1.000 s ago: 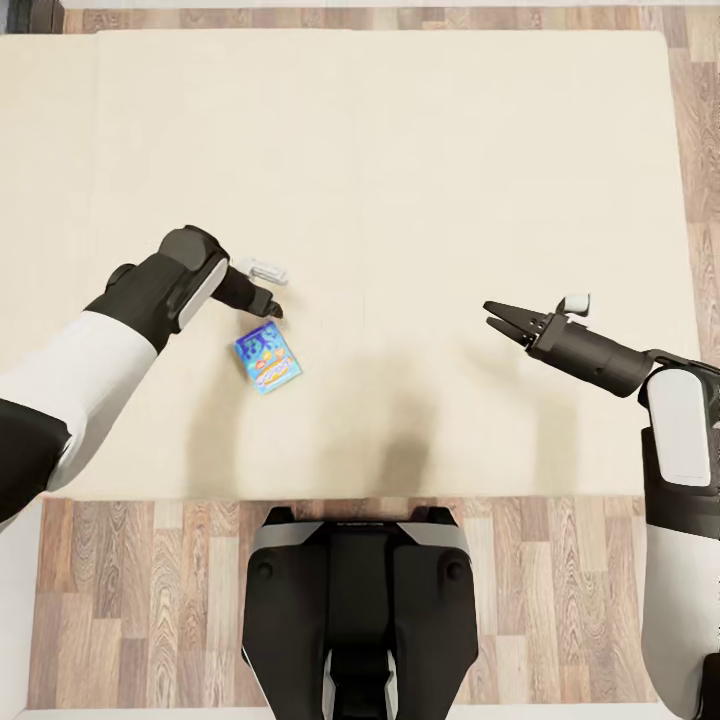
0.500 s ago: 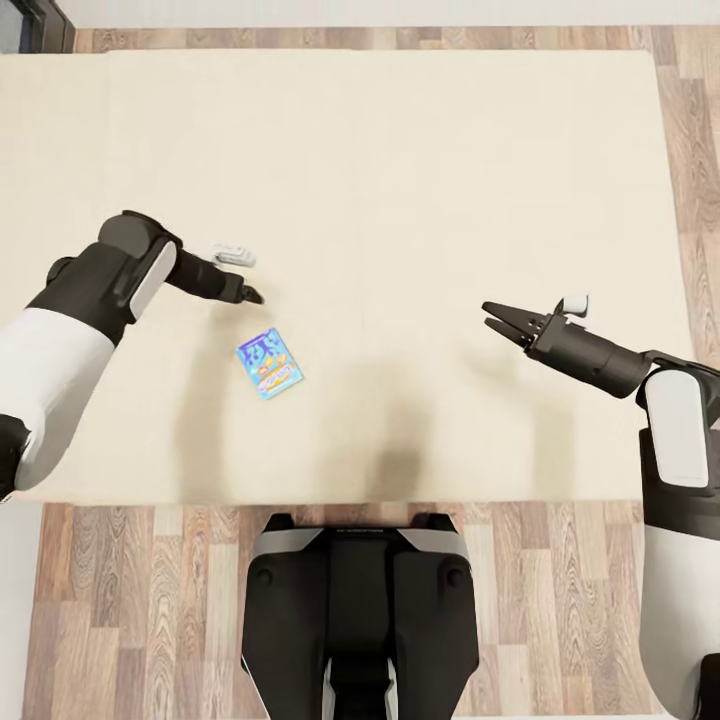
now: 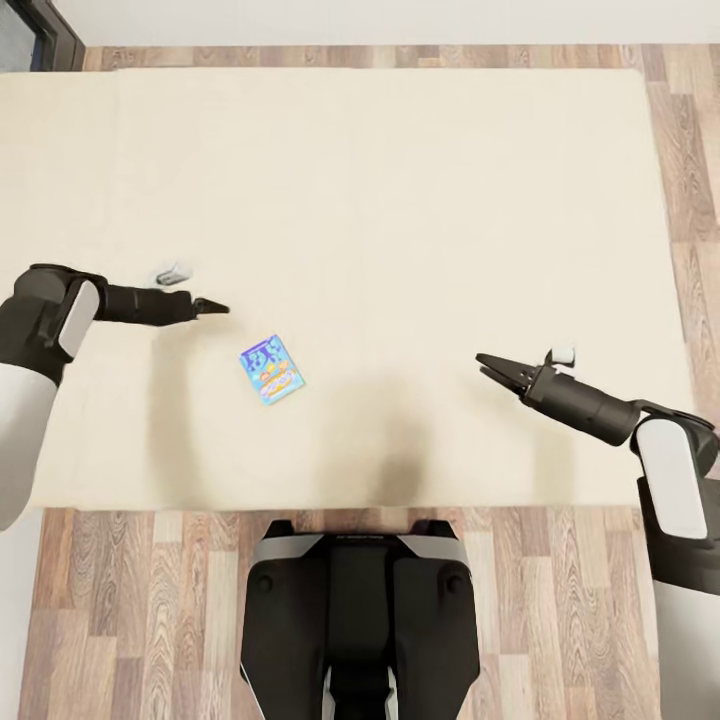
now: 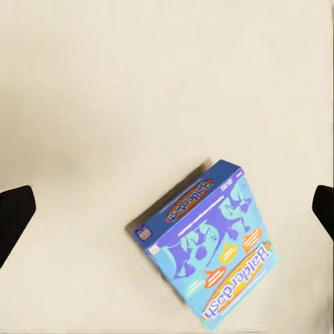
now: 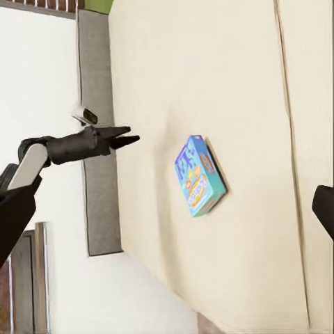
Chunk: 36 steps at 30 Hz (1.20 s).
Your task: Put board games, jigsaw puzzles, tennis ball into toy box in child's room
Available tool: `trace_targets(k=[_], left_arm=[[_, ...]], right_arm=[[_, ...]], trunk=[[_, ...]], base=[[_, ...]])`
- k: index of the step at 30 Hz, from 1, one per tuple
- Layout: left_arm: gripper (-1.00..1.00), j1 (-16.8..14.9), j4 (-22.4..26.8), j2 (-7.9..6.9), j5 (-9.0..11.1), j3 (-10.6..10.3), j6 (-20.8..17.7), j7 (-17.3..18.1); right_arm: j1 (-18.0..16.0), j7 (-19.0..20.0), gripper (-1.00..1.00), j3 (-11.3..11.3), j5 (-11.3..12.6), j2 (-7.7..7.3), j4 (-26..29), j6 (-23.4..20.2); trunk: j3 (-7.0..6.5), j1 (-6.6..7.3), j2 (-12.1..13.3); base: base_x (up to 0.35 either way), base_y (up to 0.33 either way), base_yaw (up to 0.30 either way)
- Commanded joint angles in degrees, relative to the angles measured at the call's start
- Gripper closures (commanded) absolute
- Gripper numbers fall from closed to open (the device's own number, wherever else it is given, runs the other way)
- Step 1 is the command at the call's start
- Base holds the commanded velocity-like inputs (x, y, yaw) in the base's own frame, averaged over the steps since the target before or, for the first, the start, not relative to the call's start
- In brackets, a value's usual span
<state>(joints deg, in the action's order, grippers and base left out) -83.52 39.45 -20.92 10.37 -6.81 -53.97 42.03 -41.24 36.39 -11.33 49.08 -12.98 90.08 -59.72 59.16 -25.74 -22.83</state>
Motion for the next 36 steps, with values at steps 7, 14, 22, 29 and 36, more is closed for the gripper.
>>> trace_targets(k=[7, 14, 22, 29, 36], left_arm=[[-1.0, 8.7, 0.3, -4.33, 0.7, 8.6, 0.2, 10.2], [-1.0, 18.4, 2.6, -8.58, 0.5, 16.4, -0.2, 29.4], [-1.0, 27.7, 3.2, -9.86, 0.6, 18.7, 0.3, 40.2], [-1.0, 34.0, 3.3, -10.0, 0.5, 19.2, 0.7, 47.2], [-1.0, 36.9, 3.7, -9.93, 0.5, 19.3, 3.4, 48.0]], right_arm=[[6.8, 2.7, -1.0, -0.4, -0.3, -0.02, 0.5, 2.0], [18.1, 13.0, -1.0, -0.3, -0.3, -0.34, 0.5, 14.4], [26.6, 19.9, -1.0, 0.1, -0.4, -0.22, 0.5, 25.2], [30.0, 21.2, -1.0, 0.3, -0.4, 0.04, 0.5, 28.5], [30.4, 21.6, -1.0, 0.2, -0.4, -0.03, 0.5, 28.8]], trunk=[[-0.59, -0.04, -0.1], [-1.18, -0.04, -0.1], [-1.8, -0.04, -0.1], [-2.2, -0.04, -0.1], [-2.46, -0.04, -0.1]], base=[[0.0, 0.0, 0.095], [0.0, 0.0, 0.167], [0.0, 0.0, 0.191], [0.0, 0.0, 0.174], [0.0, 0.0, 0.134]])
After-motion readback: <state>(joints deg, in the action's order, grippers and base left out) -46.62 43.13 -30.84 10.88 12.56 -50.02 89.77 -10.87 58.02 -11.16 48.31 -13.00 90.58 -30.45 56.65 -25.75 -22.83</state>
